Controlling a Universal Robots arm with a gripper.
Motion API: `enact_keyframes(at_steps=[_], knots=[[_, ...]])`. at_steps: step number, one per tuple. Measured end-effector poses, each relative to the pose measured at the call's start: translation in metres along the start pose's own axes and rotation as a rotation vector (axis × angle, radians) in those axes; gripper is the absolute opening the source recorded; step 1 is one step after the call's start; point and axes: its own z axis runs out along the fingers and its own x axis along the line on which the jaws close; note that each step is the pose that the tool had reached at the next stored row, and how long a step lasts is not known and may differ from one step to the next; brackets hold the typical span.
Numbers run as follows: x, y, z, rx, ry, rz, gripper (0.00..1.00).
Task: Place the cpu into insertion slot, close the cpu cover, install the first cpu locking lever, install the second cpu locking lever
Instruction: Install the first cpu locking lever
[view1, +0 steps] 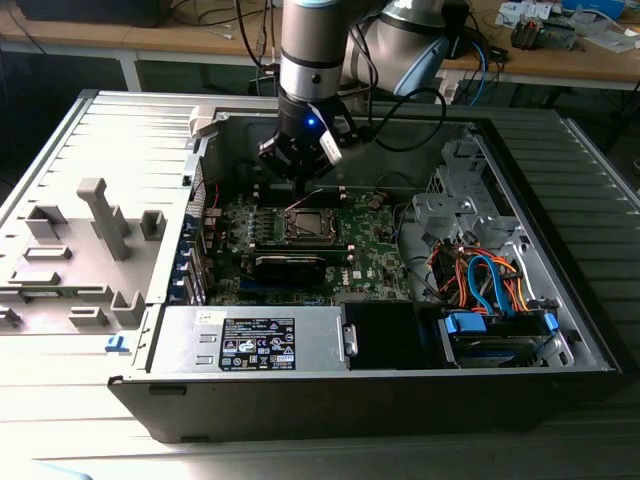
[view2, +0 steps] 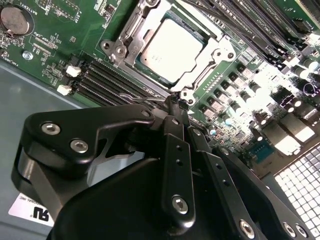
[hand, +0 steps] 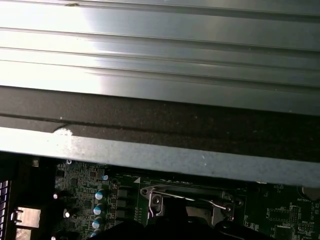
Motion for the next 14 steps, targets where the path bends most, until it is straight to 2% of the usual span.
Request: enact_keyframes(at_steps=[11,14], knots=[[-0.0035,-0.0001,0.0026,0.0001,0.0,0.0,0.11],[-0.0045,0.0037,0.0032,0.0005,0.0,-0.01,0.11]])
